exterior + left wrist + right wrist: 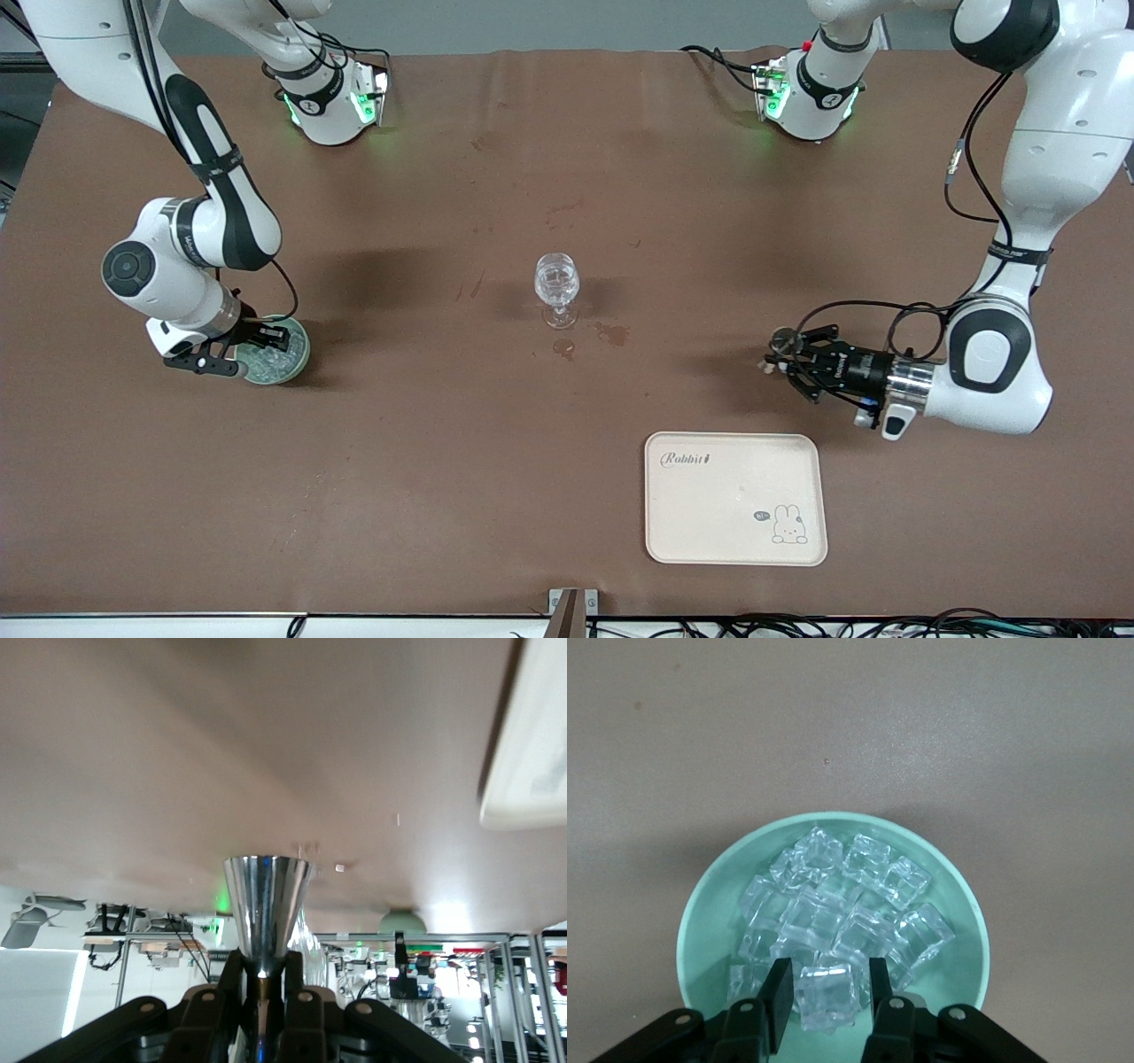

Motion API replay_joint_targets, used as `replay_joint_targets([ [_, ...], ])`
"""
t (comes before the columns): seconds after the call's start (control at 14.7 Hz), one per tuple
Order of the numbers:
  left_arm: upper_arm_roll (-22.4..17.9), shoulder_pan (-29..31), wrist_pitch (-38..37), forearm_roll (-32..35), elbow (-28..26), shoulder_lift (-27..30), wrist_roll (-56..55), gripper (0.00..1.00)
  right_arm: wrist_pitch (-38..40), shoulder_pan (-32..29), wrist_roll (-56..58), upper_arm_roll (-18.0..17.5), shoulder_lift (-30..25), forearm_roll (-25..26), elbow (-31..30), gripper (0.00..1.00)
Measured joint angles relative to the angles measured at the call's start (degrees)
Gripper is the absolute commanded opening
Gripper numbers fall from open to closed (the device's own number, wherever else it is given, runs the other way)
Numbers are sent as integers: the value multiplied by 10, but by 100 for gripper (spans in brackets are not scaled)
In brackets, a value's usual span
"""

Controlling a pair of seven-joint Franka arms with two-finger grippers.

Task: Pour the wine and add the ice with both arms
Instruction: 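Lift the jigger with the left gripper and carry it toward the glass, then bring the jigger over the glass while the right gripper lifts the ice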

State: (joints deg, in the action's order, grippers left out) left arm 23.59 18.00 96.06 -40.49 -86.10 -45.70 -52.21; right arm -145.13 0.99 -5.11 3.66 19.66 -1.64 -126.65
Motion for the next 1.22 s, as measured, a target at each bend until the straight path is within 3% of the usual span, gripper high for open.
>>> replay_joint_targets([
  [0.41,18,-93,44,0,2,64,-92,0,1,0,0,0,3,0,0,40],
  [0.68,18,-160,84,20,2,90,-165,0,2,0,0,0,3,0,0,17],
  [0.88,18,-188,101,64,1,97,-211,0,20,0,-1,0,3,0,7,13],
  [1.22,20,-197,105,94,8,98,-248,0,165,0,-1,0,0,0,100,9],
])
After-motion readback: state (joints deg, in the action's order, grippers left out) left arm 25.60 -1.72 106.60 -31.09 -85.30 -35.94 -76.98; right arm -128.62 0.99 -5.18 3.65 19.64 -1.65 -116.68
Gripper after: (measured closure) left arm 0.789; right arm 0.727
